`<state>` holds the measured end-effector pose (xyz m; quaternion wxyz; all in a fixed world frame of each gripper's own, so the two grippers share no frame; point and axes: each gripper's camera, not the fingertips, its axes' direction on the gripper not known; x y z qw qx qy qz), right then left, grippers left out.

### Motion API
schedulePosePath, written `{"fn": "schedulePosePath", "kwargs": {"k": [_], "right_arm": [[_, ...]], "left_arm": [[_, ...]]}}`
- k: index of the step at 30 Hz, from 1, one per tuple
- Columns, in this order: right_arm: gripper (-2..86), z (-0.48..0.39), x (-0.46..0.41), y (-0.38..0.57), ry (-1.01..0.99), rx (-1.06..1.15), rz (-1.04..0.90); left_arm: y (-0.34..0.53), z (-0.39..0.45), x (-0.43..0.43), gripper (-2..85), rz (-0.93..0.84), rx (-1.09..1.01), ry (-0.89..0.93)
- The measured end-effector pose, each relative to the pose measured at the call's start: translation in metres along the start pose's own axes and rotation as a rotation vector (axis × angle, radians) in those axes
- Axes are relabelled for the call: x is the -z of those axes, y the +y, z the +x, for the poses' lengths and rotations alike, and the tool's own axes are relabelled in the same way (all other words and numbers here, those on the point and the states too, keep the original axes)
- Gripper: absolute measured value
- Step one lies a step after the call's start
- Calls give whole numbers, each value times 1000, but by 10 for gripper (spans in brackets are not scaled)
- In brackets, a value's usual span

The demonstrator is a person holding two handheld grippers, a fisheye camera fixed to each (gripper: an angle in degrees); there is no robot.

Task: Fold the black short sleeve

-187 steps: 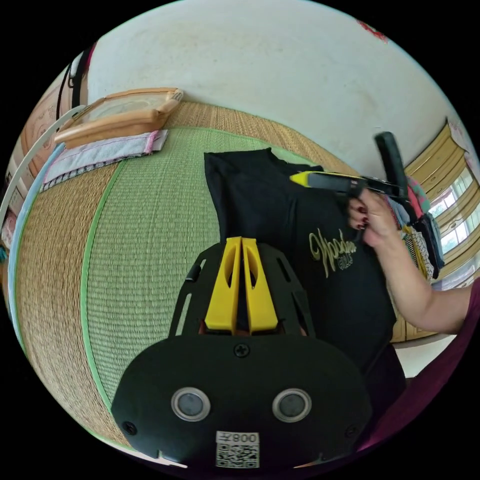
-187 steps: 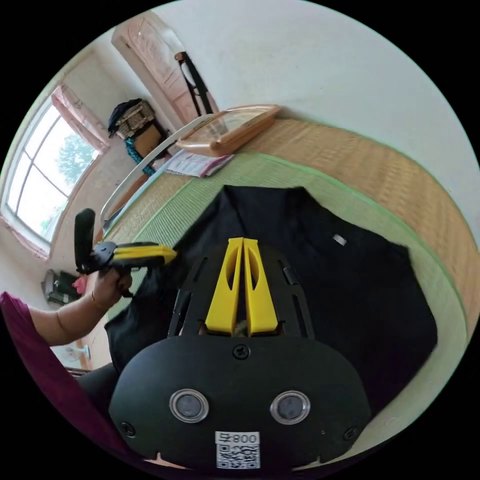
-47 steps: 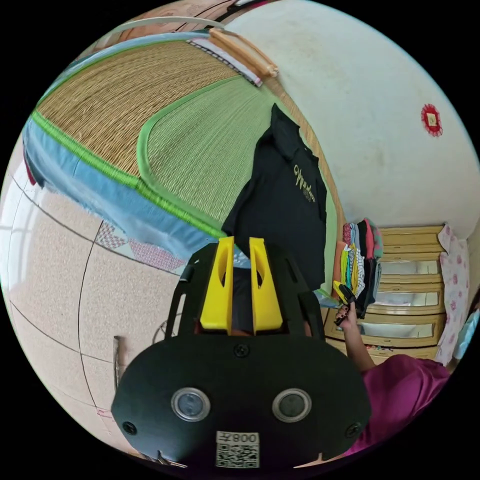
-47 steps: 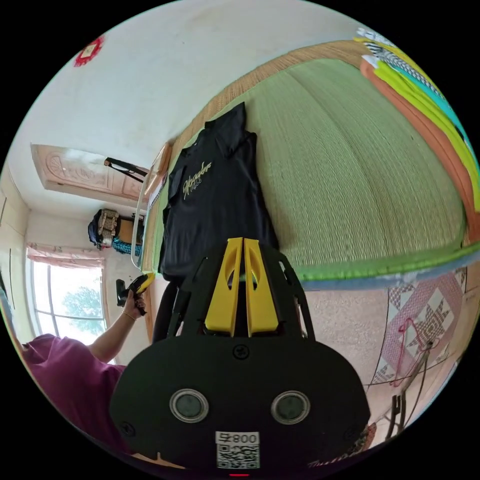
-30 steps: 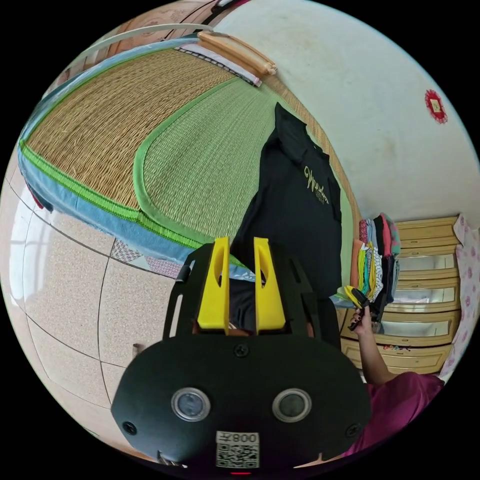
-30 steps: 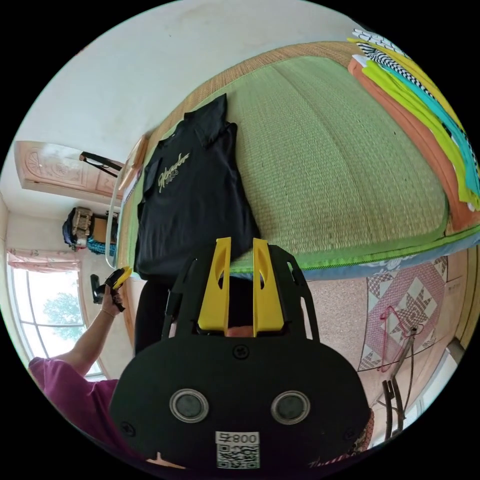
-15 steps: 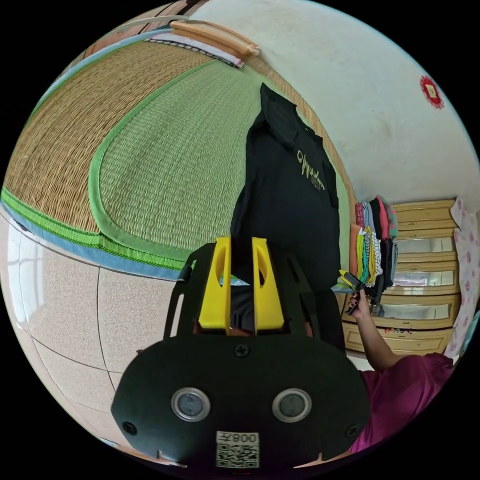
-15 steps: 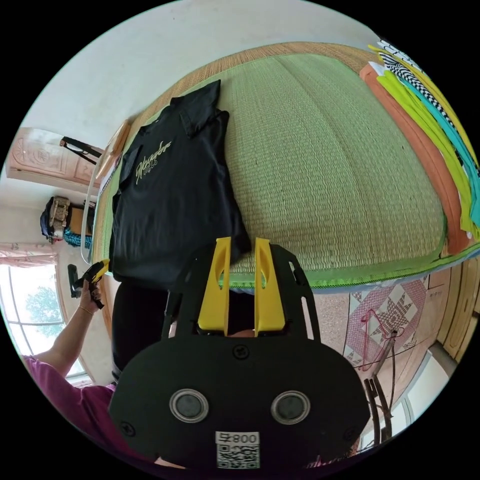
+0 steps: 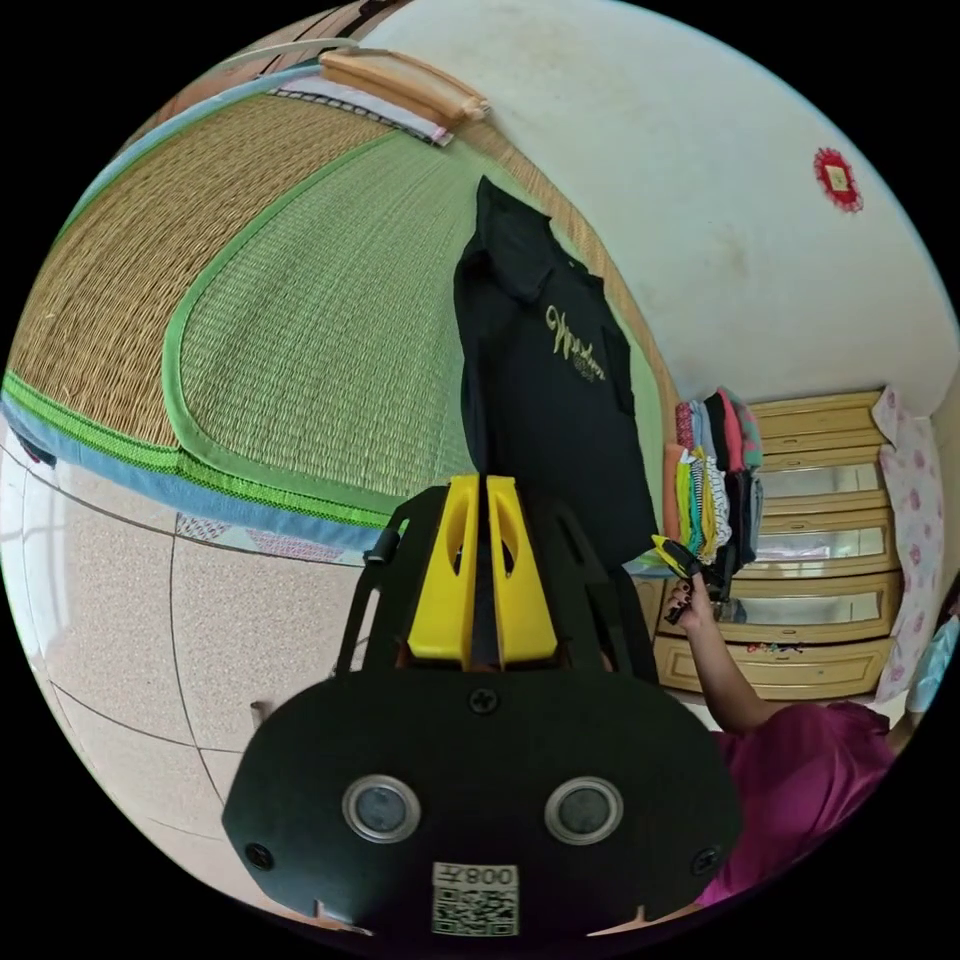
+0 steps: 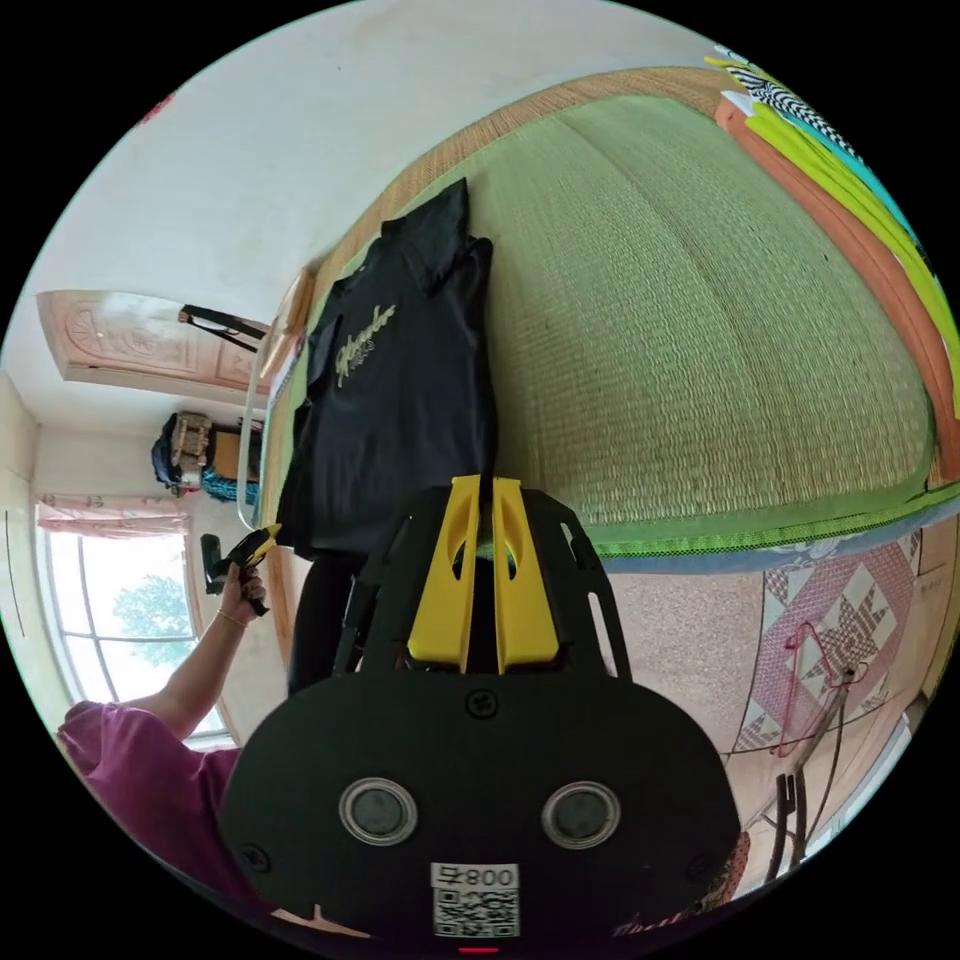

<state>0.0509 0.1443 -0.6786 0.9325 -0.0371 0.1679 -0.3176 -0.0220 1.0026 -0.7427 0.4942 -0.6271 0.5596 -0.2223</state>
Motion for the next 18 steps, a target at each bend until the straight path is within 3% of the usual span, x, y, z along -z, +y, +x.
{"fn": "schedulePosePath", "kwargs": {"k": [18], "right_arm": [[20, -15, 154, 102, -245, 144, 72]], "left_arm": [[161, -32, 109, 11, 125, -72, 264]]}}
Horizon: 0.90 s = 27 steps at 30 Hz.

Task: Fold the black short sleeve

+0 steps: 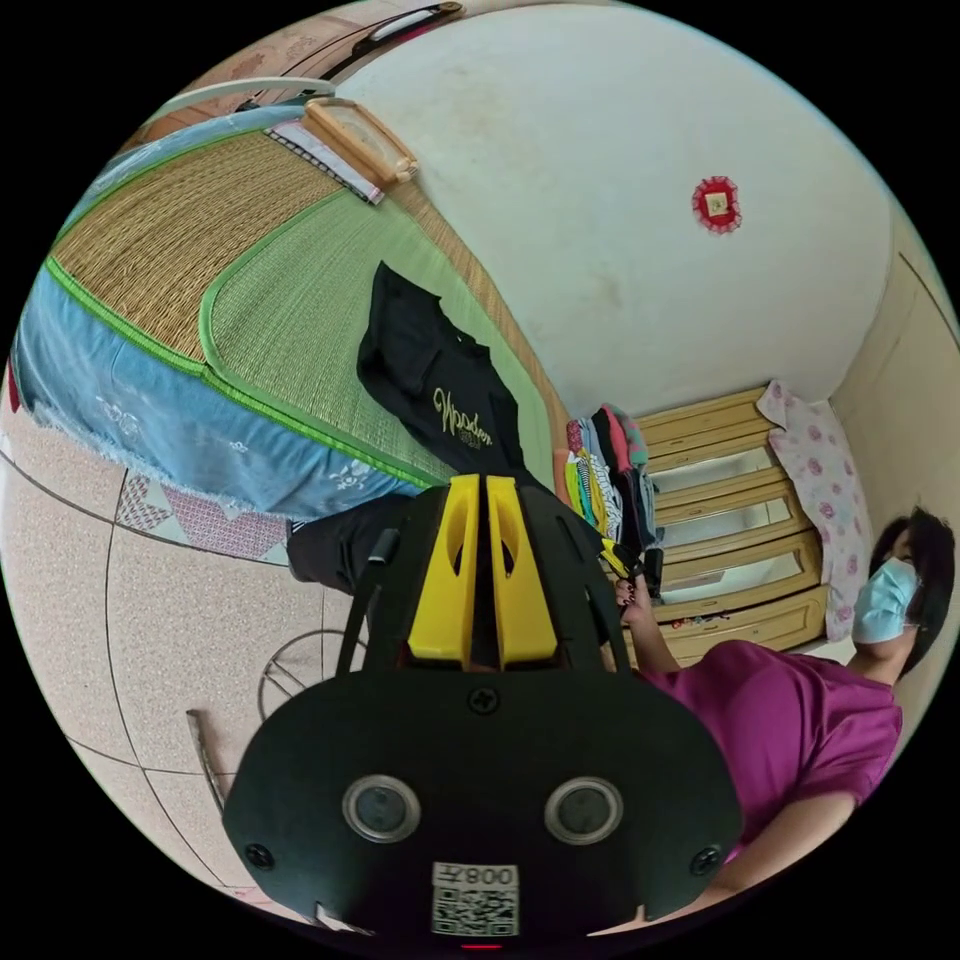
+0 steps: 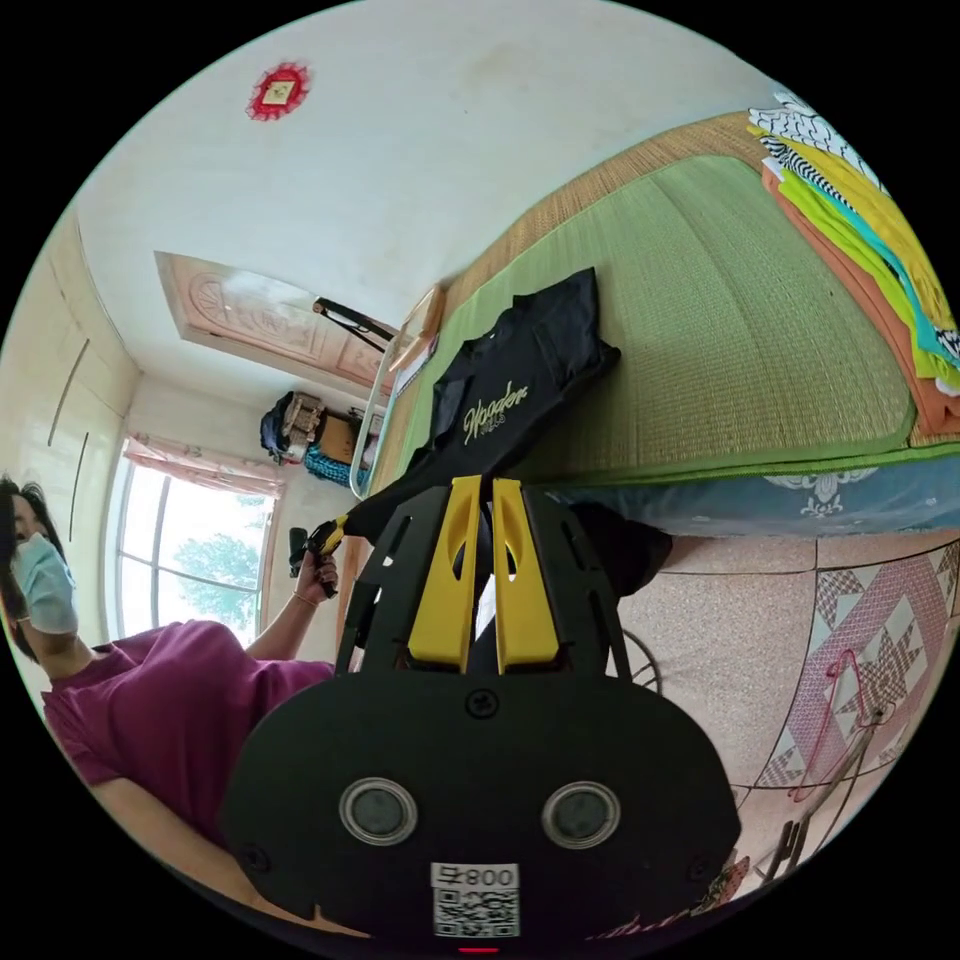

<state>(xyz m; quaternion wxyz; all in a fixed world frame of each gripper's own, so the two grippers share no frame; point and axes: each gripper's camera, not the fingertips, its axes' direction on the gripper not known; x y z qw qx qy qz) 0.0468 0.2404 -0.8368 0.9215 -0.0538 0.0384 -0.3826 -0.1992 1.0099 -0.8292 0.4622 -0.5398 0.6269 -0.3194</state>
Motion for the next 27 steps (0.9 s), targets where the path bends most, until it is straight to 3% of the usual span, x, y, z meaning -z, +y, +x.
{"fn": "schedulePosePath", "kwargs": {"k": [27], "right_arm": [[19, -6, 98, 100, -120, 75, 109]], "left_arm": [[123, -13, 78, 11, 152, -28, 174]]}}
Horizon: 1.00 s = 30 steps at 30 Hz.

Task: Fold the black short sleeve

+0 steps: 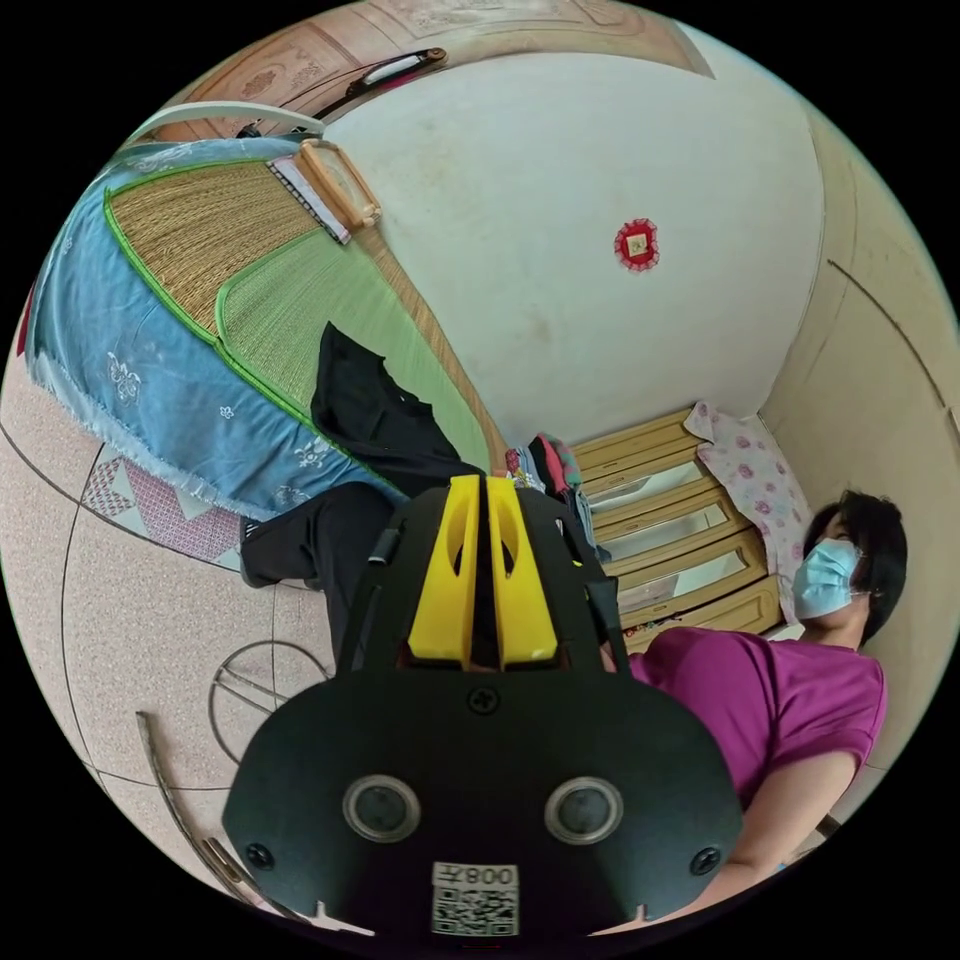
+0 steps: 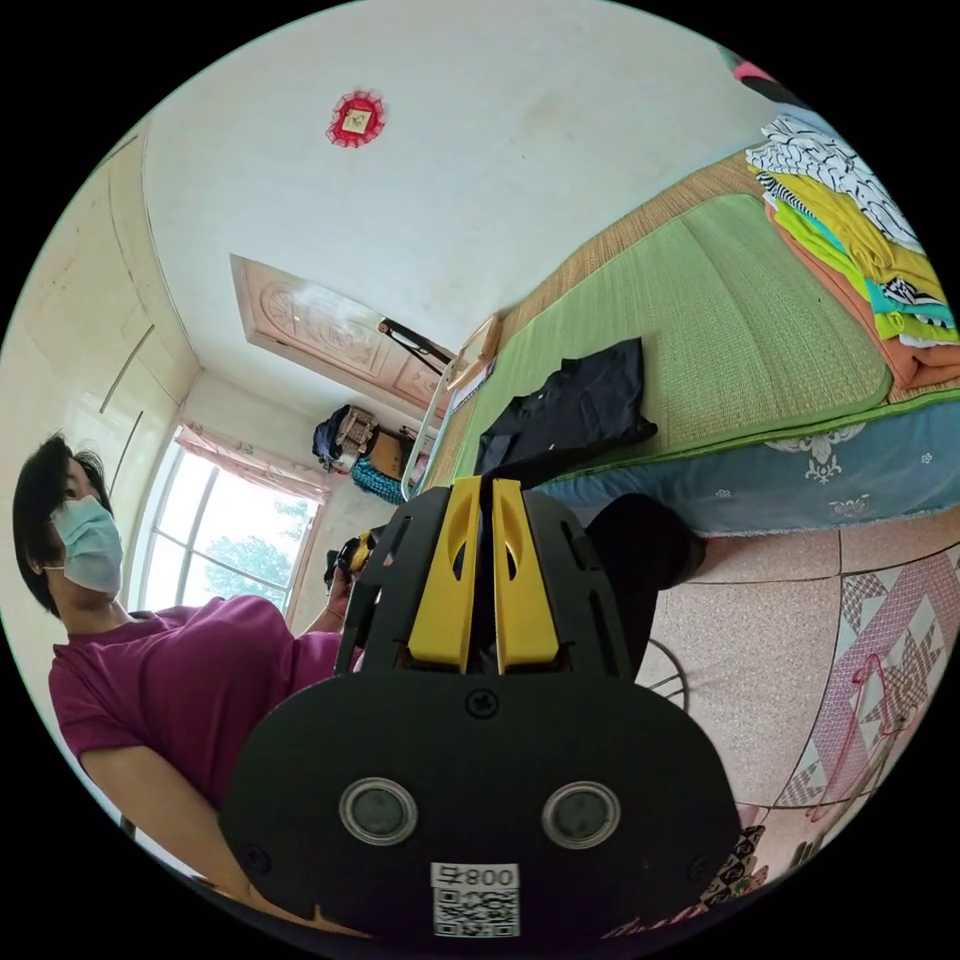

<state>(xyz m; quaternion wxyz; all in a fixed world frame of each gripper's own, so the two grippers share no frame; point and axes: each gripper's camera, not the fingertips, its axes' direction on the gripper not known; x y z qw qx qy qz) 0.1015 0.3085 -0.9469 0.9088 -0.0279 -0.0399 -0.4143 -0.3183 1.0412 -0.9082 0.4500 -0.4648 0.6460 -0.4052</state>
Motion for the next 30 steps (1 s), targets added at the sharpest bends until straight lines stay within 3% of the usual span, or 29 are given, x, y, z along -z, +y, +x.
{"fn": "schedulePosePath", "kwargs": {"k": [16, 30], "right_arm": [[19, 28, -15, 13, -9, -7, 31], [20, 91, -88, -58, 42, -46, 18]], "left_arm": [[-22, -4, -30, 11, 34, -4, 64], [-144, -15, -129, 10, 32, 3, 30]]}}
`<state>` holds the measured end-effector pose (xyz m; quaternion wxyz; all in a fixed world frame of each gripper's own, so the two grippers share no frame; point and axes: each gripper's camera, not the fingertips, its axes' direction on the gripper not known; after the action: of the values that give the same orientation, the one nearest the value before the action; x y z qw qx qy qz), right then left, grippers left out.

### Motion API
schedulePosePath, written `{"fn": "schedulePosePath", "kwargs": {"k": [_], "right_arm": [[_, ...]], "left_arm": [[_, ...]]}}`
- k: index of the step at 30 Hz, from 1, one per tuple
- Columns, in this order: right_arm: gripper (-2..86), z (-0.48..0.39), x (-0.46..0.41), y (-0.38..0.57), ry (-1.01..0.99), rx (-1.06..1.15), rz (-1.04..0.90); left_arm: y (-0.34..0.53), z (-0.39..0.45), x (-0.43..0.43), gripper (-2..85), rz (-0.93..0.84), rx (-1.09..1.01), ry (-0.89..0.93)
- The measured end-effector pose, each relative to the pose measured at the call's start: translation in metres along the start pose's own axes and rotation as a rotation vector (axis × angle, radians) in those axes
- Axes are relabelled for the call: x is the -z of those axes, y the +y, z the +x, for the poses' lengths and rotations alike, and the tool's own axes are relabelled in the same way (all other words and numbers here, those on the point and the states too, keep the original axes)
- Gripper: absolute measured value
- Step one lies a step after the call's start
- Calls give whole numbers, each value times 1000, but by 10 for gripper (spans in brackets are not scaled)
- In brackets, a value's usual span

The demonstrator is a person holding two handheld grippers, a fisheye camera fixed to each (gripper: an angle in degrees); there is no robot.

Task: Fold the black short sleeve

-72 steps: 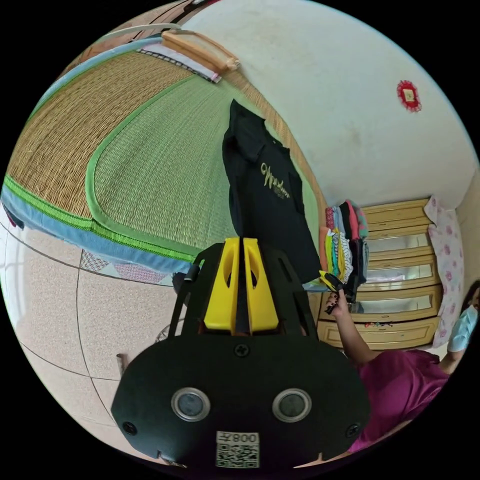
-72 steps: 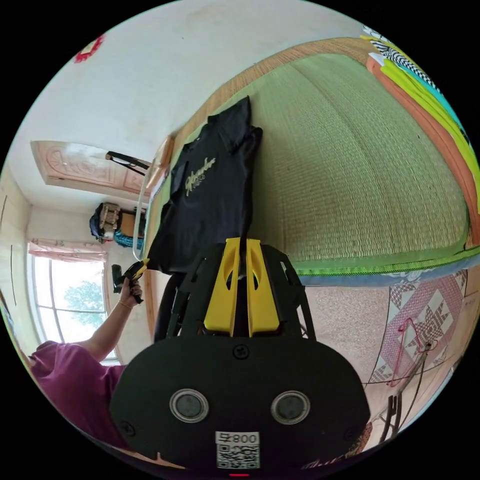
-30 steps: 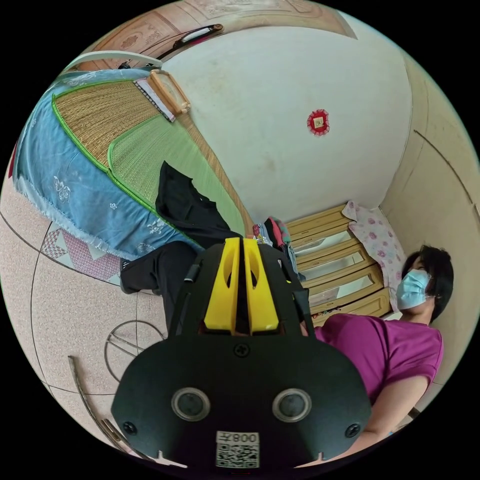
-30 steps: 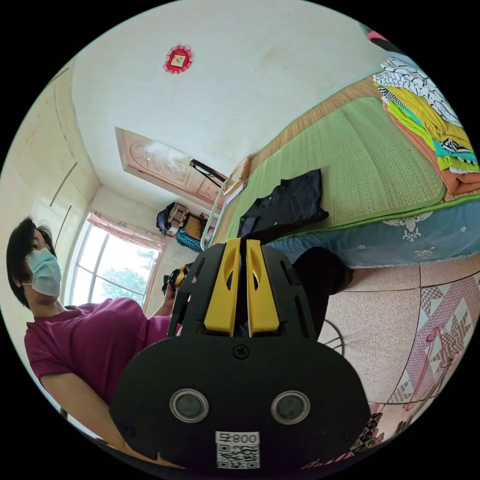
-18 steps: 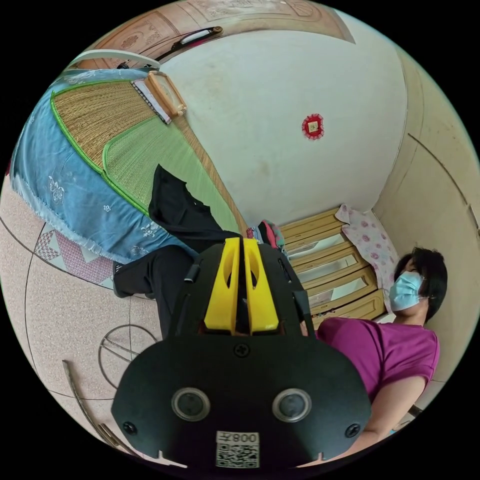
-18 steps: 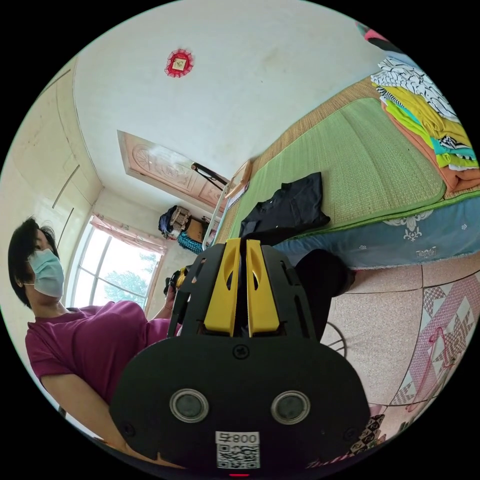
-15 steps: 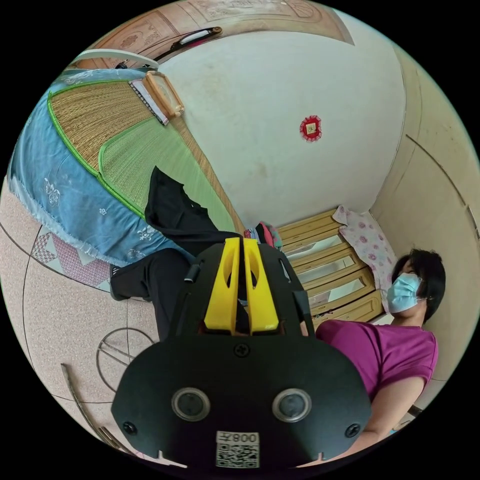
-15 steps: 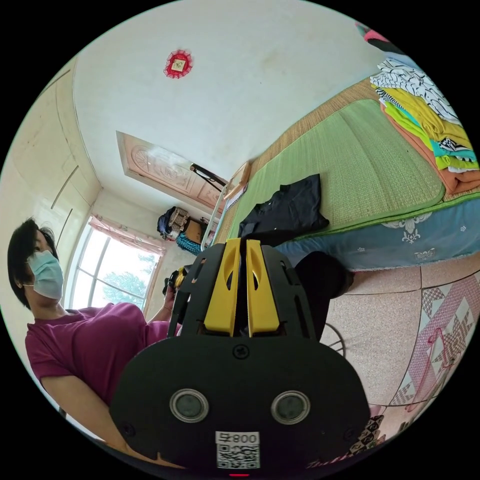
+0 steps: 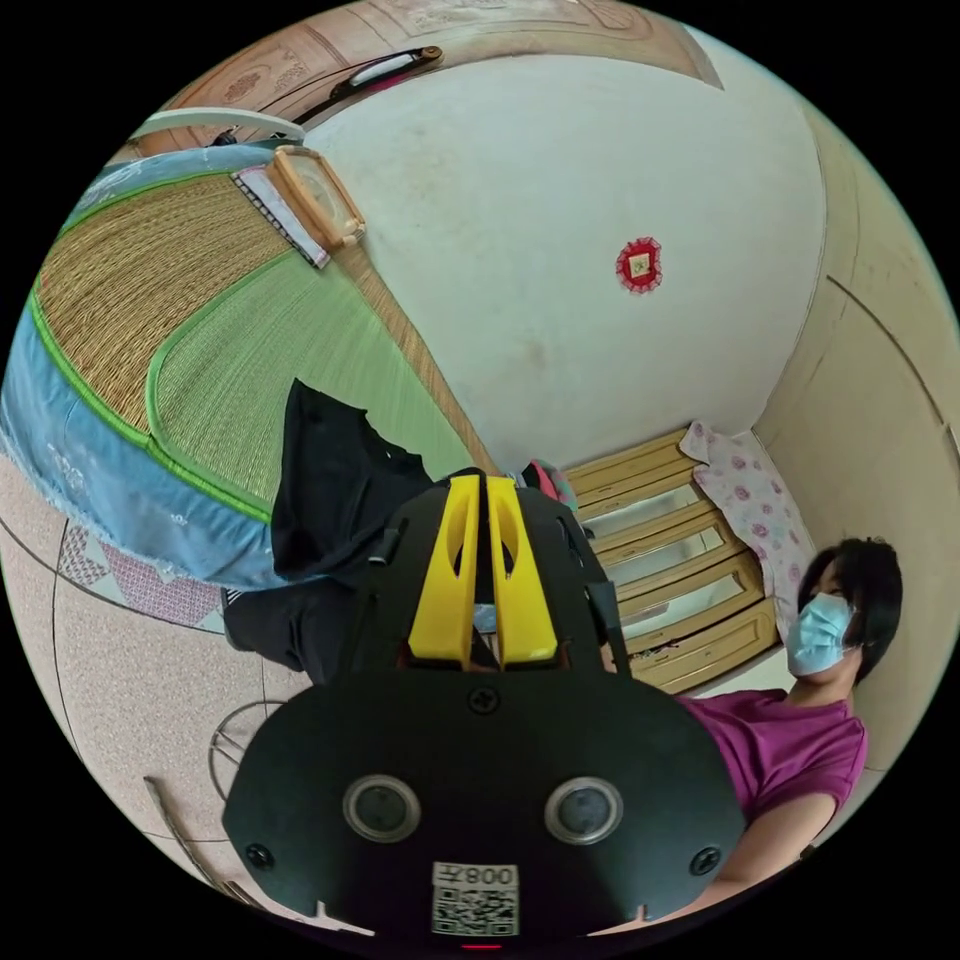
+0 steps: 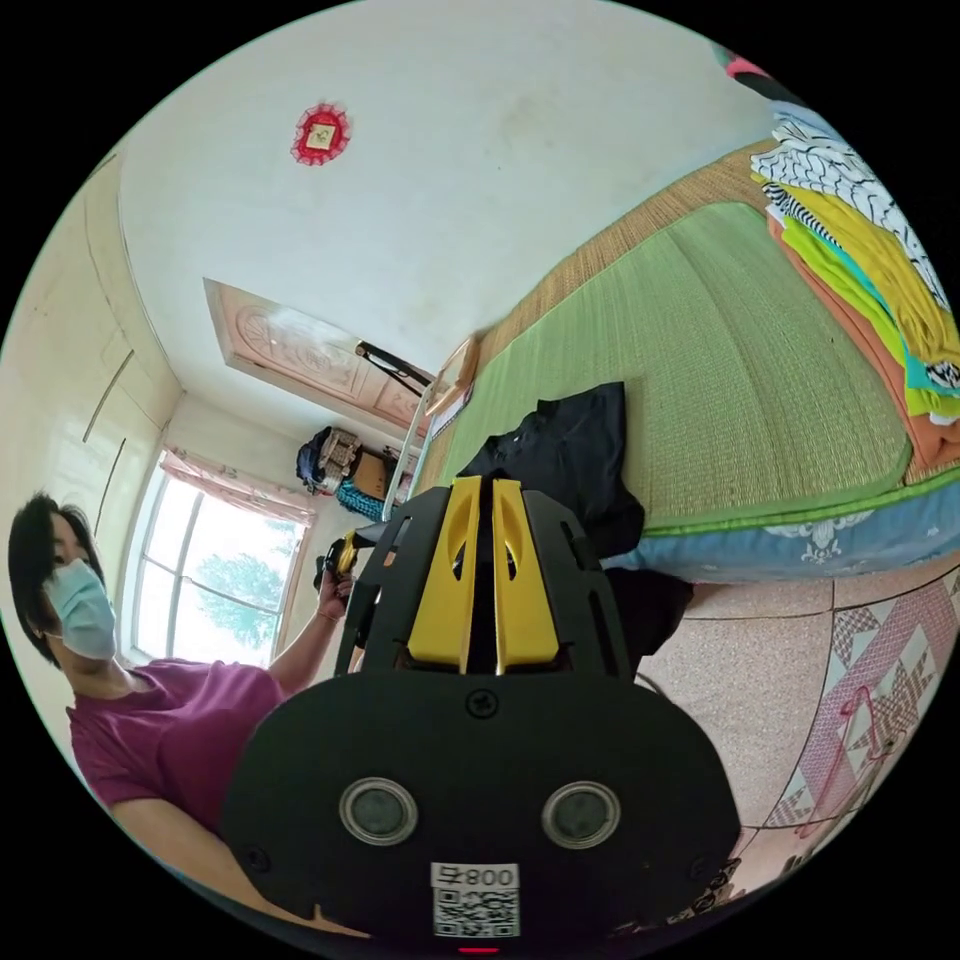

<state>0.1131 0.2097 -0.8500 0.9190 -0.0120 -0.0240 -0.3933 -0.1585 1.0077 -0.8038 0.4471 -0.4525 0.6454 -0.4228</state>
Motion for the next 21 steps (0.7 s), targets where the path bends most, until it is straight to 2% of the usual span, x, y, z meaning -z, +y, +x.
{"fn": "schedulePosePath", "kwargs": {"k": [21], "right_arm": [[20, 149, -217, -126, 137, -177, -199]], "left_arm": [[-158, -85, -193, 12, -89, 212, -272]]}}
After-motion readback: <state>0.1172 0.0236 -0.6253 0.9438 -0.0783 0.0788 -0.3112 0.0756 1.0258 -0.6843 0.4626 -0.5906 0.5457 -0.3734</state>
